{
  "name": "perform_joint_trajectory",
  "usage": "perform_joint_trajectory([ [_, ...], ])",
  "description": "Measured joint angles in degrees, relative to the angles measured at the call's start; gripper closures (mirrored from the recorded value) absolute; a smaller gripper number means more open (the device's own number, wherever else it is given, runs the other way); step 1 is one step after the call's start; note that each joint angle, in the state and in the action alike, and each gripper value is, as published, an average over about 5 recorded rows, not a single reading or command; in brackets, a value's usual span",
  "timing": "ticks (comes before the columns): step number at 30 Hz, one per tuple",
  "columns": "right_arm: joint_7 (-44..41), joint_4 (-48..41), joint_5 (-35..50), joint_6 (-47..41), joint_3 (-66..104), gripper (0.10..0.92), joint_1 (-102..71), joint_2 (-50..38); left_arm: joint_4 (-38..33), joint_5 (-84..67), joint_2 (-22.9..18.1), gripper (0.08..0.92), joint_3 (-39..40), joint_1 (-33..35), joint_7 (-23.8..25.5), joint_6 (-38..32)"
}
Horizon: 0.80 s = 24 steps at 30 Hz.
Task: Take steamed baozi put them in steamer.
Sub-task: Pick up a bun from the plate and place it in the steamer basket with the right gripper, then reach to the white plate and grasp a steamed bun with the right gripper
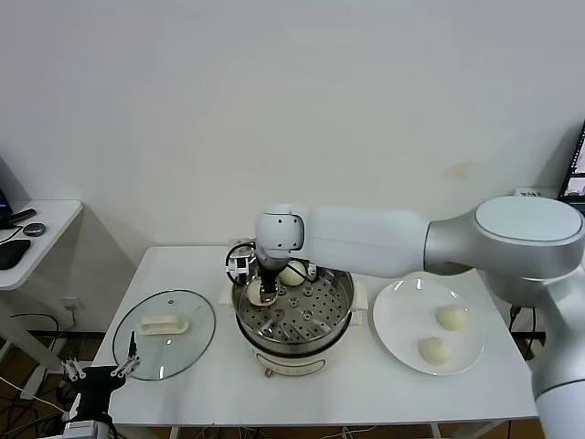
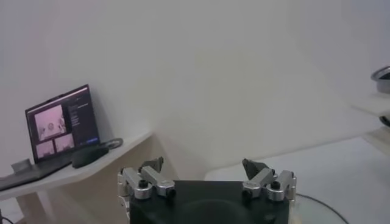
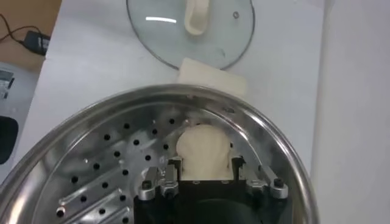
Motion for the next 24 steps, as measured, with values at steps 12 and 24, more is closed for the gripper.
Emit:
perform_joint_trajectory([
  [12, -6.0, 5.7, -0.7, 0.3, 0.8, 0.203, 6.0, -6.5, -0.1, -0.1, 0.3, 0.177, 0.4, -0.5, 0.2, 0.1],
  [24, -20.7, 17.6, -11.3, 9.8, -0.8, 0.203, 12.5, -28.3, 0.2, -0.2, 0.8, 0.177, 1.2, -0.6, 0.4, 0.0],
])
